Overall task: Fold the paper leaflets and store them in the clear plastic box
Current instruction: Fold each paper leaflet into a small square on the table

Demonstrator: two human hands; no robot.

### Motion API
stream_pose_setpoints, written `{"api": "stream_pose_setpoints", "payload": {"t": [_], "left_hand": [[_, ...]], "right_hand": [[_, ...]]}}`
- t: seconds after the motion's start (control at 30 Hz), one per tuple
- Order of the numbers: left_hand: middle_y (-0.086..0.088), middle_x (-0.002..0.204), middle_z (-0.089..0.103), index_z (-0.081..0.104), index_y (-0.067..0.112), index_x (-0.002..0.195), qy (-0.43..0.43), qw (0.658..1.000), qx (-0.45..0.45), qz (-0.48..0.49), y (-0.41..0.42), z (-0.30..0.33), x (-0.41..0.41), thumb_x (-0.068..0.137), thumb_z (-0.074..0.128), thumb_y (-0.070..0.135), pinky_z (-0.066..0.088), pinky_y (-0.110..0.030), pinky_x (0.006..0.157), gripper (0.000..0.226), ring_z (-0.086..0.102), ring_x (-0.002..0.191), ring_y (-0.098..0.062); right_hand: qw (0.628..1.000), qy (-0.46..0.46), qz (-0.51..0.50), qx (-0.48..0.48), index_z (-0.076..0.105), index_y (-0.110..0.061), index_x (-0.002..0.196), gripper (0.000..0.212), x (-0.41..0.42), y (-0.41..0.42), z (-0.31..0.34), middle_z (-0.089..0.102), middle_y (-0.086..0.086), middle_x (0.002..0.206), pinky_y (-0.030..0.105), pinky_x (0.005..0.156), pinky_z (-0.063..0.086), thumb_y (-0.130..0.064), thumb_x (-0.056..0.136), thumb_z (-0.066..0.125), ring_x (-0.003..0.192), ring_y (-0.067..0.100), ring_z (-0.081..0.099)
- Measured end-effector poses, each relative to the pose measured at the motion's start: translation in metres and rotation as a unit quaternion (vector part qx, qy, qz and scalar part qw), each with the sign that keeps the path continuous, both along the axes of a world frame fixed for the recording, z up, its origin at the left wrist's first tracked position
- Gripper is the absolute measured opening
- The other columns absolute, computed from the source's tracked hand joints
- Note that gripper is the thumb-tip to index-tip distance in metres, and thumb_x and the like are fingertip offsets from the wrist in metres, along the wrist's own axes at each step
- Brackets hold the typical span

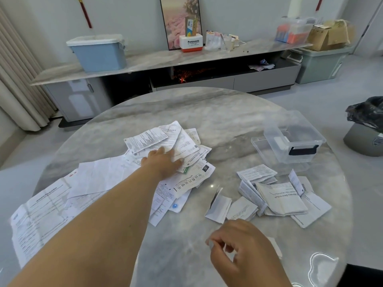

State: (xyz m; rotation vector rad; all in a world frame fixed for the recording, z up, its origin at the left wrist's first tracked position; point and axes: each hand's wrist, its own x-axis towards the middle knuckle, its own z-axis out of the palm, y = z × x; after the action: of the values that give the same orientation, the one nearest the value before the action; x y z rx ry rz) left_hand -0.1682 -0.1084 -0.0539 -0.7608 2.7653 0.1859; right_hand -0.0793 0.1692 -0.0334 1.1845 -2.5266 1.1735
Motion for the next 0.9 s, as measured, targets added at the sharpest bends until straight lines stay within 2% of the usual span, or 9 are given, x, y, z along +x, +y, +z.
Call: {"api": "stream_pose_setpoints", "payload": {"t": [0.13, 0.23, 0.3, 0.37, 0.47, 0.6, 0.7, 0.77, 0.9], "left_hand": [[-0.001, 0.143, 0.043, 0.044, 0.016, 0.135, 0.089, 0.993, -0.071, -0.020, -0.002, 0.009, 0.009, 0.094, 0.032, 0.055, 0.027, -0.046, 0.107, 0.058, 0.038, 0.130, -0.026], [-0.002, 0.125, 0.060, 0.063, 0.011, 0.115, 0.245, 0.963, -0.094, -0.062, 0.008, 0.023, 0.031, 0.096, 0.047, 0.031, 0.033, -0.038, 0.104, 0.032, 0.050, 0.118, -0.025], [-0.006, 0.097, 0.070, 0.073, 0.008, 0.094, 0.337, 0.929, -0.098, -0.116, 0.020, 0.027, 0.056, 0.085, 0.062, 0.009, 0.047, -0.036, 0.083, 0.013, 0.062, 0.092, -0.032], [-0.005, 0.070, 0.066, 0.072, 0.008, 0.073, 0.371, 0.906, -0.111, -0.168, 0.033, 0.029, 0.082, 0.065, 0.070, -0.009, 0.046, -0.029, 0.056, 0.019, 0.060, 0.060, -0.031], [-0.002, 0.058, 0.054, 0.063, 0.012, 0.061, 0.339, 0.897, -0.150, -0.240, 0.072, 0.032, 0.133, 0.046, 0.068, -0.012, 0.036, -0.026, 0.043, 0.029, 0.045, 0.043, -0.026], [0.002, 0.058, 0.050, 0.059, 0.018, 0.062, 0.298, 0.884, -0.138, -0.332, 0.132, 0.025, 0.197, 0.046, 0.055, -0.005, 0.034, -0.025, 0.047, 0.028, 0.041, 0.045, -0.021], [0.009, 0.063, 0.056, 0.062, 0.025, 0.067, 0.280, 0.890, -0.098, -0.346, 0.159, 0.019, 0.226, 0.042, 0.062, 0.001, 0.041, -0.023, 0.050, 0.034, 0.045, 0.048, -0.016], [0.008, 0.081, 0.064, 0.065, 0.026, 0.073, 0.316, 0.901, -0.050, -0.293, 0.167, 0.020, 0.240, 0.052, 0.067, 0.004, 0.049, -0.023, 0.057, 0.030, 0.055, 0.060, -0.016], [0.002, 0.109, 0.060, 0.066, 0.021, 0.087, 0.408, 0.898, -0.007, -0.167, 0.184, 0.024, 0.272, 0.076, 0.052, 0.027, 0.044, -0.021, 0.082, 0.019, 0.053, 0.100, -0.012]], "right_hand": [[1.000, -0.018, -0.008, -0.001, 0.058, -0.033, 0.071, 0.011, -0.001, -0.001, -0.007, 0.038, -0.028, 0.056, 0.008, 0.058, 0.037, -0.035, 0.065, 0.049, 0.065, -0.007, 0.042], [0.999, -0.048, -0.008, 0.015, 0.060, -0.030, 0.070, 0.017, -0.001, 0.003, -0.006, 0.049, -0.020, 0.060, 0.007, 0.063, 0.036, -0.039, 0.068, 0.047, 0.070, -0.006, 0.046], [0.998, -0.061, -0.006, 0.023, 0.061, -0.028, 0.068, 0.020, 0.000, 0.006, -0.003, 0.054, -0.012, 0.067, 0.008, 0.063, 0.036, -0.040, 0.068, 0.045, 0.072, -0.001, 0.047], [0.997, -0.077, -0.012, 0.020, 0.063, -0.032, 0.073, 0.017, -0.003, 0.007, 0.001, 0.054, -0.014, 0.065, 0.006, 0.064, 0.035, -0.038, 0.070, 0.048, 0.075, -0.001, 0.048], [0.997, -0.079, -0.011, 0.023, 0.058, -0.034, 0.110, 0.039, 0.000, 0.012, 0.000, 0.052, -0.020, 0.085, 0.004, 0.068, 0.034, -0.020, 0.074, 0.061, 0.078, -0.009, 0.046], [0.987, -0.099, 0.085, 0.091, 0.032, -0.045, 0.129, 0.076, 0.015, 0.023, -0.008, 0.035, -0.030, 0.115, 0.006, 0.074, 0.038, -0.015, 0.068, 0.067, 0.085, -0.008, 0.045], [0.970, -0.143, 0.135, 0.144, 0.057, -0.042, 0.089, 0.028, 0.030, 0.028, -0.018, 0.049, -0.025, 0.093, 0.014, 0.066, 0.039, -0.023, 0.071, 0.066, 0.072, -0.003, 0.047], [0.966, -0.176, 0.113, 0.149, 0.051, -0.036, 0.058, 0.026, 0.036, 0.034, -0.021, 0.051, -0.018, 0.062, 0.014, 0.057, 0.035, -0.020, 0.076, 0.061, 0.060, -0.003, 0.047], [0.952, -0.272, 0.055, 0.129, 0.066, -0.027, 0.073, 0.014, 0.039, 0.043, -0.020, 0.060, -0.013, 0.061, 0.010, 0.053, 0.037, -0.021, 0.085, 0.060, 0.056, -0.002, 0.051]]}}
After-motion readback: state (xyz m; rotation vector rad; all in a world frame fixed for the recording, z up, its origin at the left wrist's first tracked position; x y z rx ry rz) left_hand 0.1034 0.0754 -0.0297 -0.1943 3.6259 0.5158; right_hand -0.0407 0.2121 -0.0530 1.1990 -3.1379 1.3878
